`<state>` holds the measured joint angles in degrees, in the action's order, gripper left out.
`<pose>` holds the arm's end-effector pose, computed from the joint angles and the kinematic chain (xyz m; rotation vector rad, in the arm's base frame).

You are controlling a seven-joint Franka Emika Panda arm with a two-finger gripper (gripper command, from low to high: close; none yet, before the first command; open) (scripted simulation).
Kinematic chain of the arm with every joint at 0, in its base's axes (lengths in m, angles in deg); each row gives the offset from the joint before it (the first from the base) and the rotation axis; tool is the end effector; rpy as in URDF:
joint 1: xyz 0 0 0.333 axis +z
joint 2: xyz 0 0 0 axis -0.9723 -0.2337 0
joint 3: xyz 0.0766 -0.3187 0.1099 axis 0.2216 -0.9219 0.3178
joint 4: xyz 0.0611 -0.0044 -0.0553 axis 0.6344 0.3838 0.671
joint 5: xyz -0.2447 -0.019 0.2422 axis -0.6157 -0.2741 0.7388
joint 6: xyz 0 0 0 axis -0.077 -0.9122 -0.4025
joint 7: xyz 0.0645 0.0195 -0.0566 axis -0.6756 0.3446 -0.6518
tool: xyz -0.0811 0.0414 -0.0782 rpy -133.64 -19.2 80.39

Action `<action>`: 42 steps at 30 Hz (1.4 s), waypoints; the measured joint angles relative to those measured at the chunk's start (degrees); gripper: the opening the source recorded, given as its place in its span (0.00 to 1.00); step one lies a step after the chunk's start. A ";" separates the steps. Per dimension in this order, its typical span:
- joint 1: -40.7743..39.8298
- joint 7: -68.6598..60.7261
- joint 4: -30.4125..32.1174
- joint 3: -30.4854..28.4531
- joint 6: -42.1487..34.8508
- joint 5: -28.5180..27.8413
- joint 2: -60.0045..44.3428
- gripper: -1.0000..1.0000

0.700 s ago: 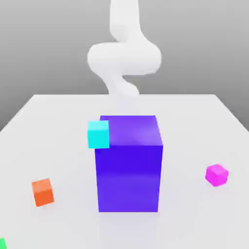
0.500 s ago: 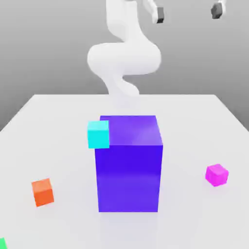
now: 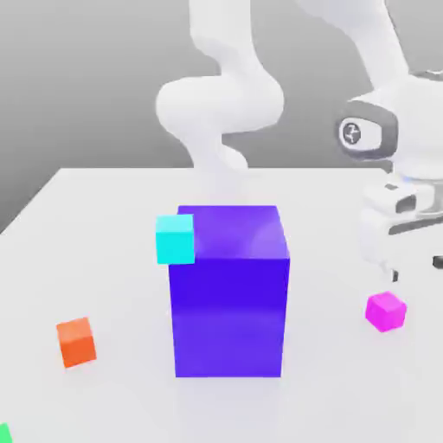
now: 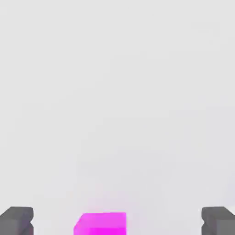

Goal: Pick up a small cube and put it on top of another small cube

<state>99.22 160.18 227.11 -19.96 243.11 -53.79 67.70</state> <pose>0.2505 0.2858 0.2652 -3.0586 0.6303 -0.0221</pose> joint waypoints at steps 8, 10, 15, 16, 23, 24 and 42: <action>12.69 13.47 -2.38 -15.54 10.28 -16.91 -14.31 0.00; 12.69 13.50 -2.38 -15.54 10.32 -16.94 -14.31 0.00; 11.97 12.69 -2.06 -14.55 9.49 -15.86 -13.18 0.00; 10.48 11.22 -1.62 -12.64 8.21 -14.00 -11.50 0.00; 2.98 -3.11 -3.03 -9.06 -1.50 0.85 -3.17 0.00; 1.00 -5.11 -4.81 -10.38 -2.68 1.46 -3.96 0.00; -33.04 -37.98 -32.89 -30.37 -18.64 9.91 -16.27 0.00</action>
<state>66.18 122.21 194.22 -50.33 224.47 -43.88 51.43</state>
